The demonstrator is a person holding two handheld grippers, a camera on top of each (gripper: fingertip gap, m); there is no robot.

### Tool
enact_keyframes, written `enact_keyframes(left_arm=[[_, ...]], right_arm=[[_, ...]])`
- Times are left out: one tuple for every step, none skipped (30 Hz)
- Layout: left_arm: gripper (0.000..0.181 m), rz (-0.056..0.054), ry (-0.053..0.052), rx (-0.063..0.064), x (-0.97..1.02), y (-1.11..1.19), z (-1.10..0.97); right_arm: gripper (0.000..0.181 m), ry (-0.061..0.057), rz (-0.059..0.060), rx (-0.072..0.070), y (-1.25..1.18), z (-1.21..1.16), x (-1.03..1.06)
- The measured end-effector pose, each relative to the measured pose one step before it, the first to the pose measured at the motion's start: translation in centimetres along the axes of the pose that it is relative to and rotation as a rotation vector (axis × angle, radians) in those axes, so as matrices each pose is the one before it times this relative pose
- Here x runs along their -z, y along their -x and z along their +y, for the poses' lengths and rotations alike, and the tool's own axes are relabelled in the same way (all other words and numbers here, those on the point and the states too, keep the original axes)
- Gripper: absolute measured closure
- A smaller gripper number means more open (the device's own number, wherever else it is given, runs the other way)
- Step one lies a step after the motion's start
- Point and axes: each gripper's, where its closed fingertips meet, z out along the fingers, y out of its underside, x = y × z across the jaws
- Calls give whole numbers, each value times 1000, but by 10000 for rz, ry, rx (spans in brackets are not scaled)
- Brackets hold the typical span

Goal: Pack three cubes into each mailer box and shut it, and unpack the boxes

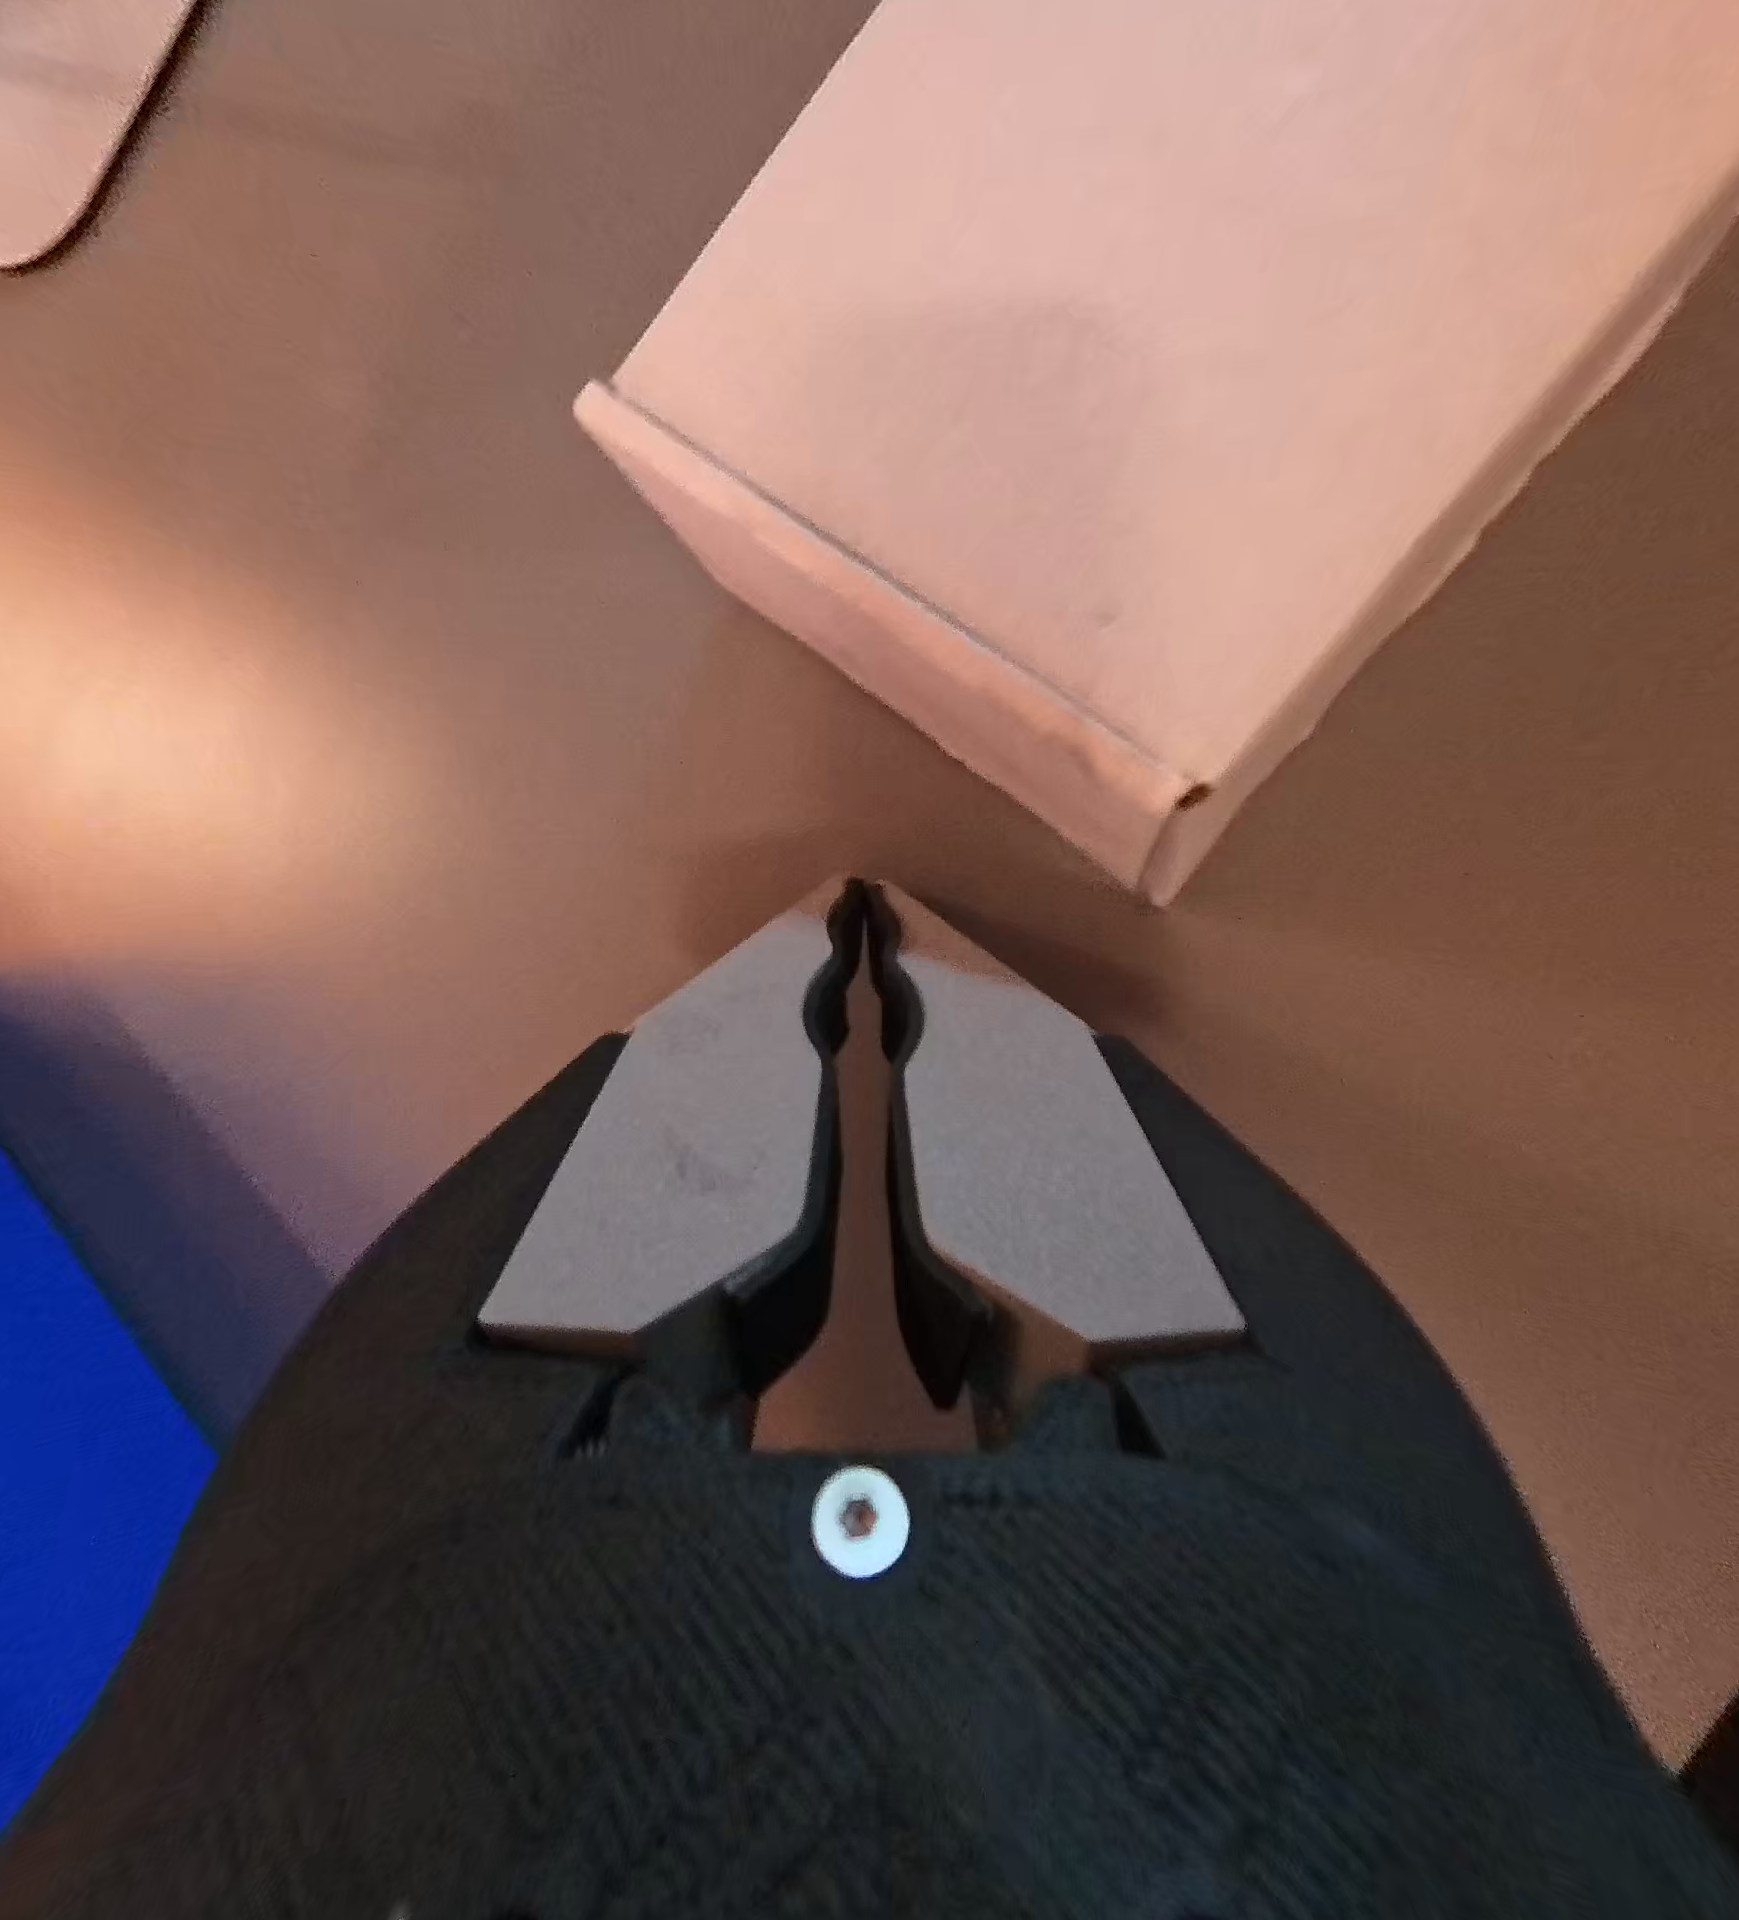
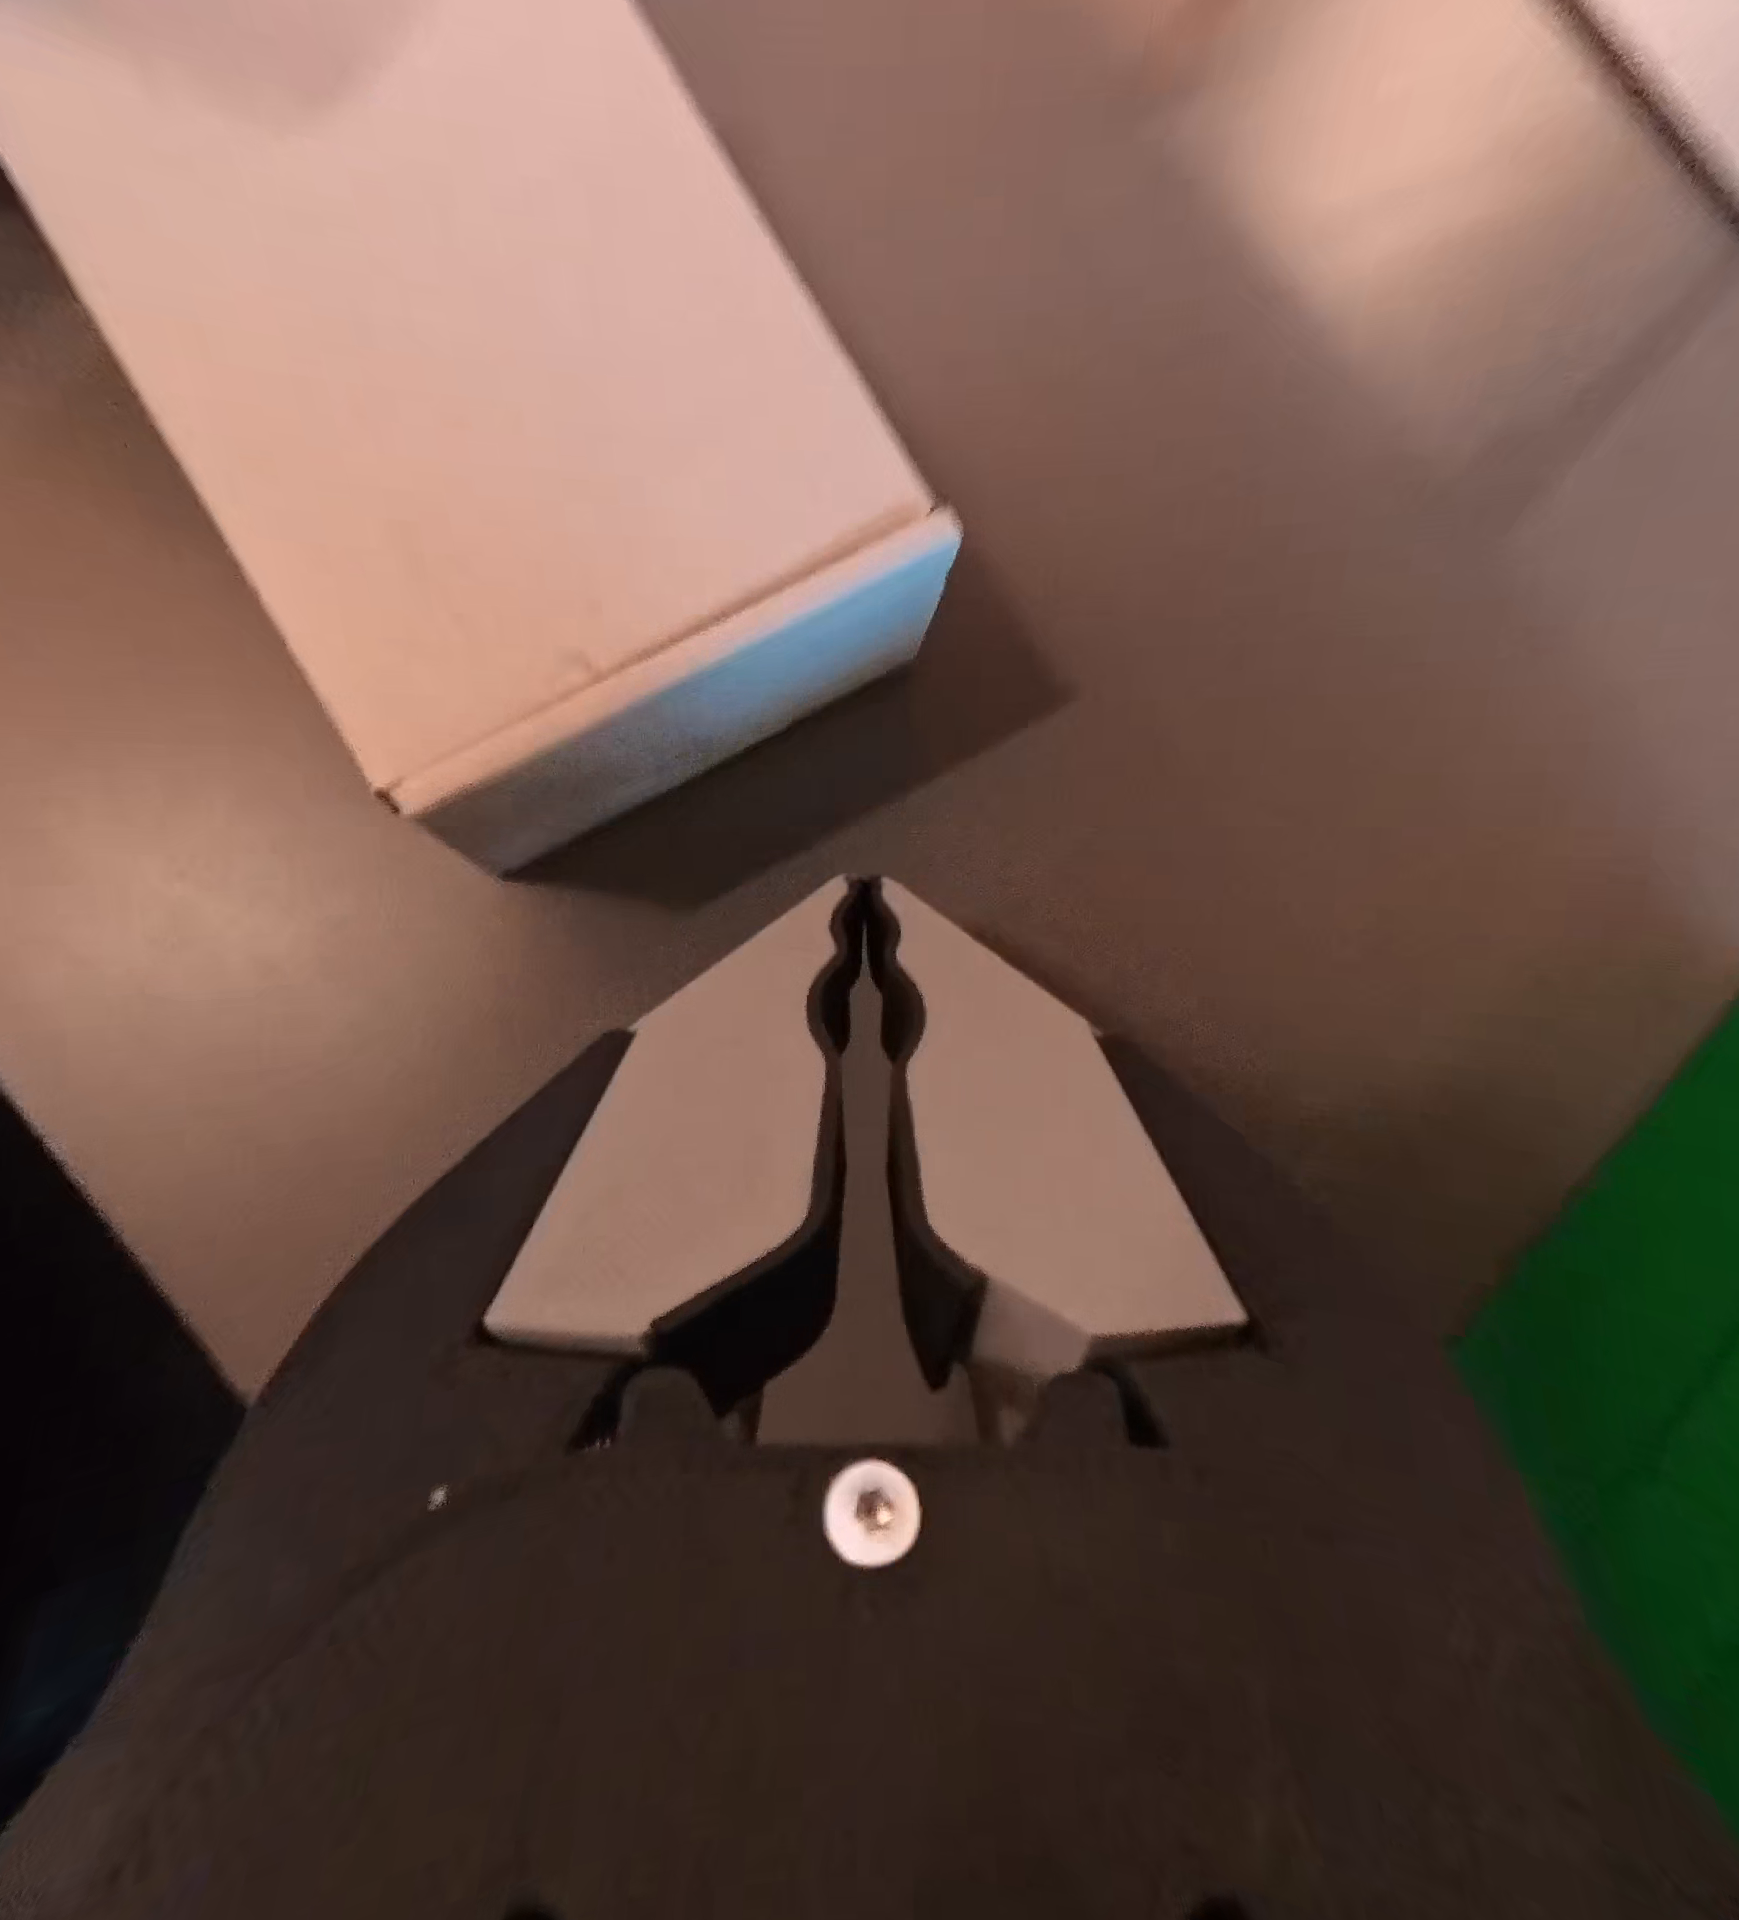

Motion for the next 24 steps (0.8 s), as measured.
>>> enact_keyframes(left_arm=[[181, 98, -19, -103, -24, -304, -154], [181, 97, -14, -58, -8, -306, -136], [181, 145, -31, -55, 6, -382, -147], [181, 174, -52, -90, -3, -466, -176], [181, 147, -57, -159, -7, -465, -194], [181, 79, -39, -215, -2, -389, -165], [181, 34, -11, -195, -3, -310, -163], [181, 68, -1, -150, 53, -329, -169], [181, 18, 13, -120, 98, -204, -128], [181, -173, 115, -150, 90, 167, 105], [181, -11, -5, -63, 111, -56, -31], [181, 102, -5, -6, 129, -166, -2], [181, 135, -69, -12, 169, -221, -89], [181, 153, -121, -29, 252, -253, -184], [181, 66, -142, -37, 323, -120, -236], [181, 6, -141, -8, 394, -19, -268], [181, -5, -141, 8, 460, 1, -301], [181, -27, -169, 8, 508, 20, -368], [181, -50, -193, 28, 523, 67, -426], [181, -31, -188, 47, 501, 30, -425], [181, -14, -182, 54, 458, -7, -418], [181, -4, -178, 62, 416, -28, -407], [181, 46, -182, 60, 373, -119, -409], [181, 81, -182, 59, 364, -174, -411]], right_arm=[[181, 330, -253, -4, 474, 536, -101], [181, 215, -288, 101, 618, 350, -175], [181, 164, -312, 143, 719, 219, -225], [181, 108, -354, 158, 810, 47, -268], [181, 13, -369, 168, 863, -139, -256], [181, -83, -305, 156, 751, -353, -209], [181, -155, -231, 120, 618, -478, -142], [181, -180, -255, 75, 619, -520, -73], [181, -52, -169, 47, 444, -292, -45], [181, 25, -16, 55, 175, -83, -19], [181, 7, 13, 72, 84, -28, 29], [181, -17, -13, 62, 79, -13, 88], [181, -32, 4, 33, 29, -21, 152], [181, -57, 40, 15, -45, -77, 233], [181, -119, 26, 16, -3, -167, 325], [181, -175, -24, 15, 83, -273, 395], [181, -196, -52, 10, 130, -304, 437], [181, -200, -41, 14, 133, -330, 437], [181, -192, 16, 21, 70, -334, 437], [181, -176, 81, 23, -46, -324, 394], [181, -159, 137, 19, -135, -304, 357], [181, -152, 187, 7, -237, -293, 289], [181, -150, 212, -22, -311, -267, 263], [181, -153, 195, -65, -336, -258, 234]])
